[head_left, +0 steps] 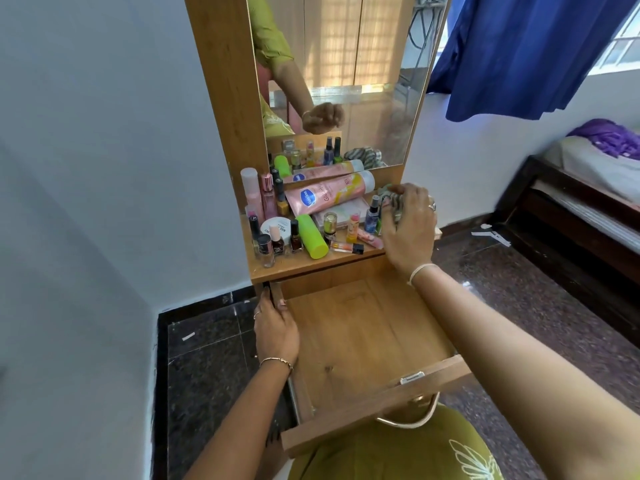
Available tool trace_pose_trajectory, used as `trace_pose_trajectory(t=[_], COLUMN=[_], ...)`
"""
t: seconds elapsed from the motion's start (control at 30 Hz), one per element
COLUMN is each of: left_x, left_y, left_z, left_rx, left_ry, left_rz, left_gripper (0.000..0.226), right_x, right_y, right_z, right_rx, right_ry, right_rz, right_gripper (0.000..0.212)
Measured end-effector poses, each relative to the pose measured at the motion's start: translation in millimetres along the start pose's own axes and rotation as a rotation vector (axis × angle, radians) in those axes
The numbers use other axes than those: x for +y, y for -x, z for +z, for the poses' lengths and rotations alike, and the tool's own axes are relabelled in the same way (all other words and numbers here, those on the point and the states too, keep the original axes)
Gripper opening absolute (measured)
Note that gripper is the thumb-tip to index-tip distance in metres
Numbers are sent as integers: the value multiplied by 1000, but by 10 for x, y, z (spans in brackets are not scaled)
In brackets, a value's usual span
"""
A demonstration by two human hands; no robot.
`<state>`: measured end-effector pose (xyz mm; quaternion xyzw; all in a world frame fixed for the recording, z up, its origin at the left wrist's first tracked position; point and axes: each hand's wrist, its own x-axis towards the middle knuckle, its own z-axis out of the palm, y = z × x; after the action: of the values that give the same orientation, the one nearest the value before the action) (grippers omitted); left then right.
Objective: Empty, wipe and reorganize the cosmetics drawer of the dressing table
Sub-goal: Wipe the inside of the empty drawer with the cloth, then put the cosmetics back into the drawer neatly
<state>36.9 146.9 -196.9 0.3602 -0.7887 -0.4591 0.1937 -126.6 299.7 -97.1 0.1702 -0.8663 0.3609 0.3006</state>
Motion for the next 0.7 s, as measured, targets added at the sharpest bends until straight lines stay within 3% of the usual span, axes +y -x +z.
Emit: trace_pose_trajectory(t=[0.2,0.4,0.53,0.6,0.7], left_x=[227,1005,1649,1880,2022], left_y=[13,-231,-516,-713,-1053], left_z=[-275,-608,-644,-571,-392], left_rx=[251,418,189,7,-274], left_ry=[154,133,333,335,-102], left_rz=[4,392,610,567,485], left_gripper=[27,23,11,10,23], right_x=[-311,-435,-306,-222,-89], right_y=[286,-267,-774,-943,-1125], right_z=[12,-6,23,64,168], right_rx=[-56,-30,-351,-471,-635], right_ry=[-31,91,194,222,237], right_rz=[-112,64,312,388,365], right_gripper=[28,26,35,30,24])
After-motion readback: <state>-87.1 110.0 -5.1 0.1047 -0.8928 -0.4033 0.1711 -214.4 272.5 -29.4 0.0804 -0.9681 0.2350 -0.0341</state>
